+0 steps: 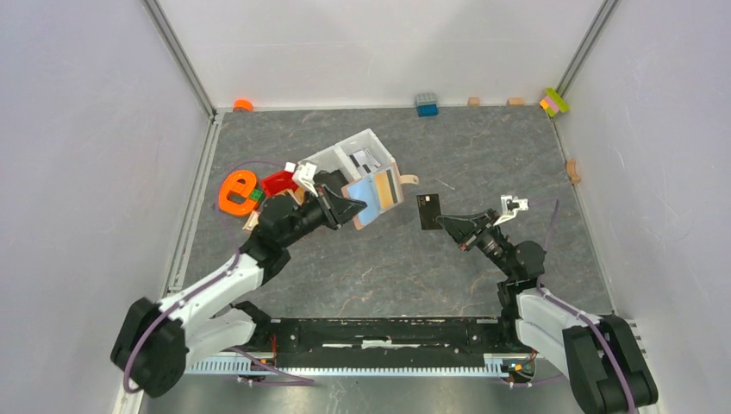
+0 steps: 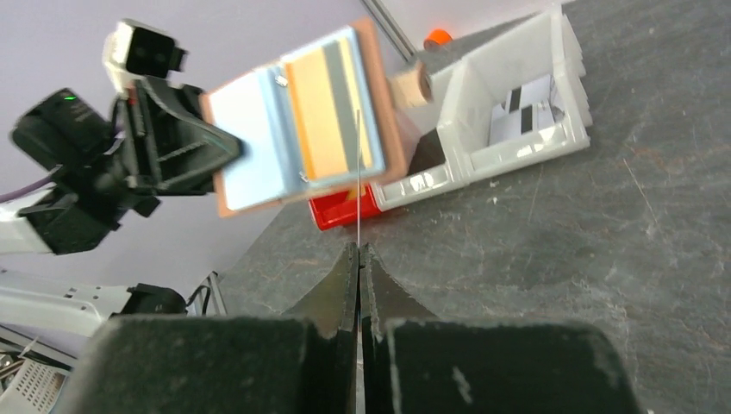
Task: Take the credit cards out of the card holder
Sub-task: Remove the credit card from the card holder, then place the credit card in the storage box.
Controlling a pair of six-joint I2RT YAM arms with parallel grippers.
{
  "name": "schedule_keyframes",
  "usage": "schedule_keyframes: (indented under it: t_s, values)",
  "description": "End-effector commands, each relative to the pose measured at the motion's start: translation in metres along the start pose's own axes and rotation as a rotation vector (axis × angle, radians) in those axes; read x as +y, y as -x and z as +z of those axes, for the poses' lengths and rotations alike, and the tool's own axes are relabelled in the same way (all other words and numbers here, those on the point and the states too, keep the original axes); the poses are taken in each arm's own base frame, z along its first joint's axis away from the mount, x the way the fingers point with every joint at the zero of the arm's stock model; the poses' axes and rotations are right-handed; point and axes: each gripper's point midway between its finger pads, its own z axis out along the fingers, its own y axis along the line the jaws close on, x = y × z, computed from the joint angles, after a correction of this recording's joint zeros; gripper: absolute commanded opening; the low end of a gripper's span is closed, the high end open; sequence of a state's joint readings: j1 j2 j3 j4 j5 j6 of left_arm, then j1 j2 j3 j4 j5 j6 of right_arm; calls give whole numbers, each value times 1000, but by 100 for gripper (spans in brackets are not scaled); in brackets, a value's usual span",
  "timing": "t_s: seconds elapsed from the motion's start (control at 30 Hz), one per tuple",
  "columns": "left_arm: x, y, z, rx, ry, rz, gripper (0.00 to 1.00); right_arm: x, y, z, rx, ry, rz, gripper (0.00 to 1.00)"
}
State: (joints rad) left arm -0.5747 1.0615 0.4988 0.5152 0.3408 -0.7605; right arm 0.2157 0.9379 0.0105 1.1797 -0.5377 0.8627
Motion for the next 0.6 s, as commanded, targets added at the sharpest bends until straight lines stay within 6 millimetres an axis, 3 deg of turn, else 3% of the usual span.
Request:
schedule_keyframes:
  t_s: [0.0, 0.07, 0.33, 0.57]
  values:
    - [16, 36, -23, -164, 156, 116, 2, -11, -18, -2, 50, -26, 20, 0]
    - [18, 44, -33, -223, 187, 121, 2, -8, -16, 7, 58, -9, 23, 0]
    - [11, 65, -58, -358, 197, 117, 2, -2, -50, 42, 178, 21, 60, 0]
    - [7, 76, -75, -441, 207, 79, 2, 4, -73, 96, 250, 52, 120, 0]
